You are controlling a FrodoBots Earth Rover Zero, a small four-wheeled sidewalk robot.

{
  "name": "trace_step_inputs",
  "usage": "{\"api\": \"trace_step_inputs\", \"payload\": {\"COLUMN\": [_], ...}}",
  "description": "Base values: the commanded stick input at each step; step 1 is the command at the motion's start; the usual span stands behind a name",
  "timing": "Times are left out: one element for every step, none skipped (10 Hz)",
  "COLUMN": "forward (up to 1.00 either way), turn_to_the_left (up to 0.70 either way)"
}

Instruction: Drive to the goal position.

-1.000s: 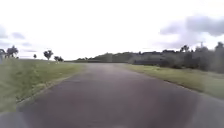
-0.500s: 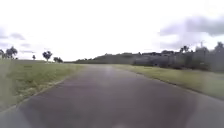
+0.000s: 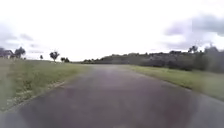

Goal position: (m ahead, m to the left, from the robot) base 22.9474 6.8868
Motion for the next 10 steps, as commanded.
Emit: {"api": "trace_step_inputs", "payload": {"forward": [0.70, 0.70, 0.70, 0.70, 0.70, 0.70, 0.70, 0.70, 0.70, 0.70], "turn_to_the_left": [0.03, 0.03, 0.03, 0.03, 0.03, 0.19, 0.29, 0.35, 0.34, 0.18]}}
